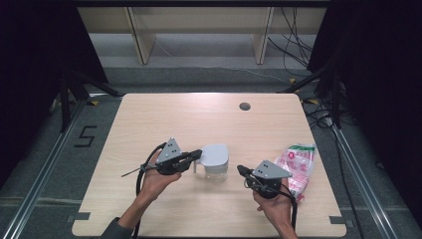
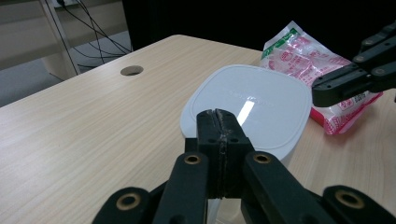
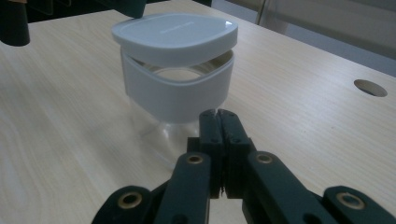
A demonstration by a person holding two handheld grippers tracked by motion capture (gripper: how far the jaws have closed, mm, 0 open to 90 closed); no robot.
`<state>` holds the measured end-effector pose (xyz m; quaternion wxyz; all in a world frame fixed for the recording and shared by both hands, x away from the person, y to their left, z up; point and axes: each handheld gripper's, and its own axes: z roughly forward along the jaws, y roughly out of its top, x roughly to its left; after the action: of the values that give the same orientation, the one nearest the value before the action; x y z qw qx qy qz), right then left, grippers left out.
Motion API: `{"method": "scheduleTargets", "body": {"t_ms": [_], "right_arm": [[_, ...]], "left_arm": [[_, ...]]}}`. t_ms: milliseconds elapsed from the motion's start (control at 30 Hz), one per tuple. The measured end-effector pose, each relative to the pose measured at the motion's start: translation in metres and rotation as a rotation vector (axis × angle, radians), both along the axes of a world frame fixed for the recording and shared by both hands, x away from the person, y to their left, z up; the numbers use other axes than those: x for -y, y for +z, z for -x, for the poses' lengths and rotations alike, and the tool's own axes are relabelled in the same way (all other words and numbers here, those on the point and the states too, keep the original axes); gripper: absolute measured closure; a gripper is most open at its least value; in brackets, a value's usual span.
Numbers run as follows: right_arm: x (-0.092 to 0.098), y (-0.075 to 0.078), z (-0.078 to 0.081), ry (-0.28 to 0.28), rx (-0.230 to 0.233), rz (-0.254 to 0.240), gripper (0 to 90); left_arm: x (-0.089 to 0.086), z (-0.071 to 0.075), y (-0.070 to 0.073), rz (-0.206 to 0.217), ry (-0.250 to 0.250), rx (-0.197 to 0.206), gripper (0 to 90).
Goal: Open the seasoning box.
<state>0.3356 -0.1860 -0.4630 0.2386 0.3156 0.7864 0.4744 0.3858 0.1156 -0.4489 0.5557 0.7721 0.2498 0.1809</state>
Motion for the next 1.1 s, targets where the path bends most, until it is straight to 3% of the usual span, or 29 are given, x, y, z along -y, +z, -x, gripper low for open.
{"method": "scheduleTargets", "body": {"t_ms": [267,333,367,400,467,533,633,867,1100], "right_arm": [[-0.009,0.002,-0.011,0.040,-0.006,0.024,90.0],[-0.010,0.002,-0.011,0.022,-0.012,0.009,90.0],[-0.011,0.001,-0.012,0.012,0.009,-0.006,90.0],[-0.011,0.002,-0.013,0.037,-0.006,0.017,90.0],[-0.012,0.001,-0.014,0.048,-0.012,0.007,90.0],[-0.013,0.002,-0.013,0.032,-0.017,0.006,90.0],[-0.016,0.005,-0.014,0.053,0.011,0.020,90.0],[-0.022,0.006,-0.017,0.071,0.003,0.028,90.0],[-0.026,0.010,-0.017,0.064,0.036,0.046,90.0]], "left_arm": [[0.000,0.000,0.000,0.000,0.001,0.005,89.0],[0.000,0.000,-0.001,0.000,0.001,0.010,89.0],[0.000,0.000,-0.001,0.002,0.003,0.007,89.0],[-0.001,0.000,-0.001,0.000,0.000,0.008,89.1],[-0.001,-0.001,-0.001,0.000,-0.006,0.008,89.0],[-0.001,0.000,-0.001,0.001,-0.005,0.009,89.0],[-0.001,-0.001,-0.001,-0.001,-0.006,0.010,89.0],[-0.001,-0.001,-0.001,-0.002,-0.004,0.012,89.0],[-0.002,-0.001,-0.001,-0.012,-0.009,0.022,89.0]]}}
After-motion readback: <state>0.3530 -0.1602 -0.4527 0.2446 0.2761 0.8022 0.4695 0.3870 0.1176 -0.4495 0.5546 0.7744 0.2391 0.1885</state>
